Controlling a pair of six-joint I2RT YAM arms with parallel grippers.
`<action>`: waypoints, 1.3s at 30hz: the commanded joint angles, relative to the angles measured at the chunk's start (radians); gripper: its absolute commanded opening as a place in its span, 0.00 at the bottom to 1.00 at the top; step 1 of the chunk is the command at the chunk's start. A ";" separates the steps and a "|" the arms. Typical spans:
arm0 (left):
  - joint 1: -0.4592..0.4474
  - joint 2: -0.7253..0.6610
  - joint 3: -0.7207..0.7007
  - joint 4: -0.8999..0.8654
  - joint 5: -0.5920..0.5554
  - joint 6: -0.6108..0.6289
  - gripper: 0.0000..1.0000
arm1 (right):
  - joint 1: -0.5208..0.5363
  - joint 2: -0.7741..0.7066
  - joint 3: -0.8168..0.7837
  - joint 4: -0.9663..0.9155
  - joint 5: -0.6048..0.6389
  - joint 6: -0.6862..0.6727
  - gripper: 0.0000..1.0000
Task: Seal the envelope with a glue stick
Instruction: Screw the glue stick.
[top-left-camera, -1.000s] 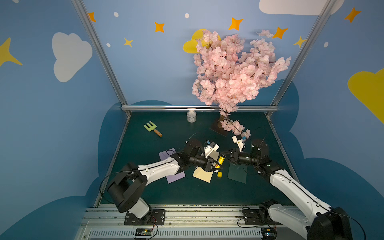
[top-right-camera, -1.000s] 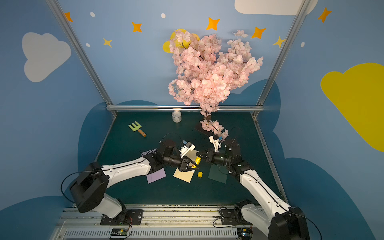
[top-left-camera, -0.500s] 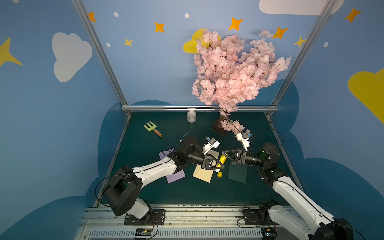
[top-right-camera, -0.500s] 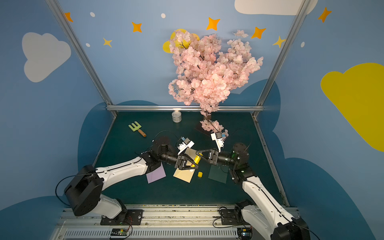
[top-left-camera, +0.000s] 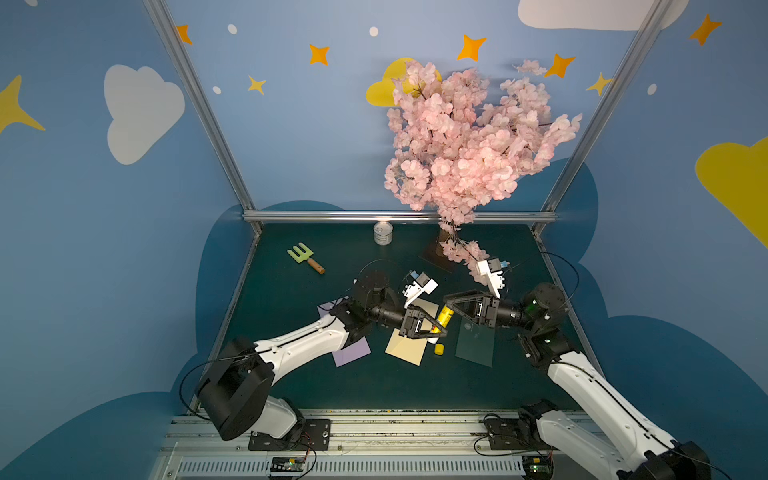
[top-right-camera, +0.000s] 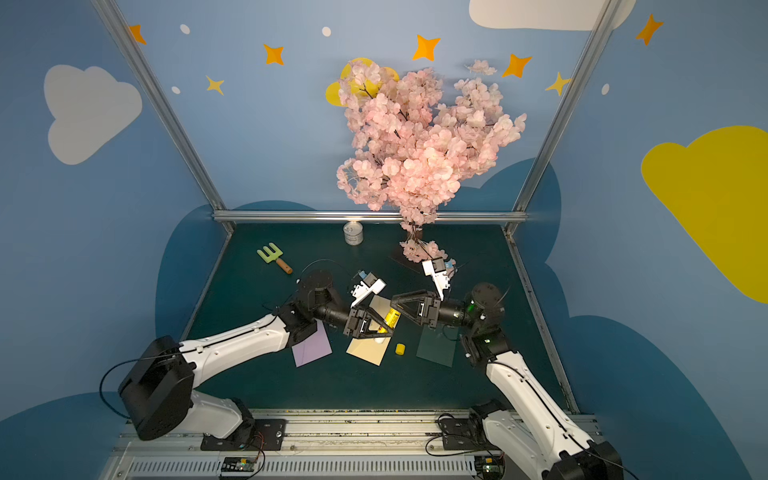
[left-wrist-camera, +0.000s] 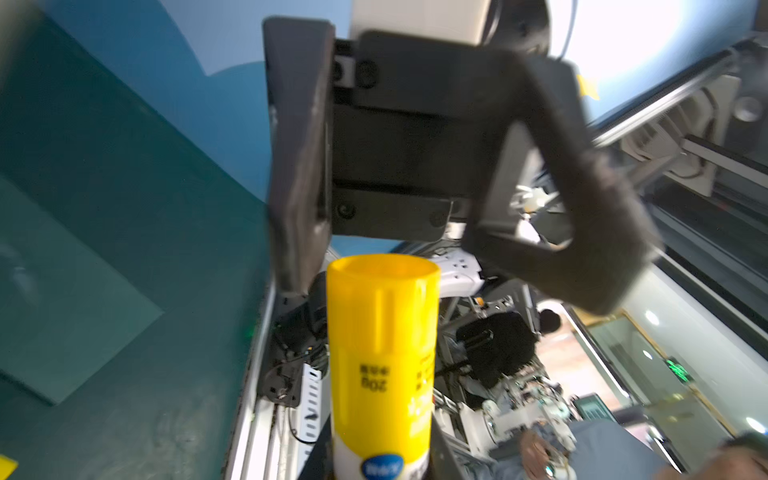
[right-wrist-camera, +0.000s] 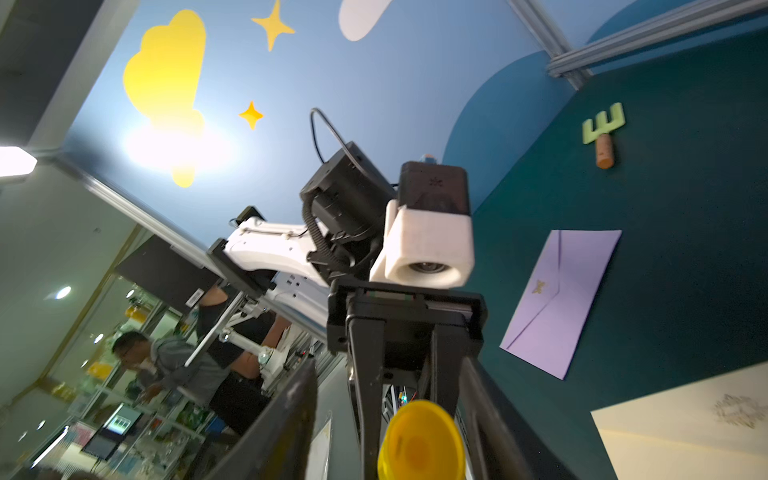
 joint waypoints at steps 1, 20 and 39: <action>-0.006 -0.036 0.013 -0.230 -0.197 0.203 0.03 | -0.008 0.014 0.088 -0.374 0.141 -0.105 0.71; -0.045 0.038 0.102 -0.433 -0.480 0.286 0.03 | 0.090 0.171 0.109 -0.450 0.326 -0.085 0.46; -0.059 0.057 0.098 -0.405 -0.456 0.270 0.02 | 0.091 0.206 0.097 -0.400 0.309 -0.074 0.36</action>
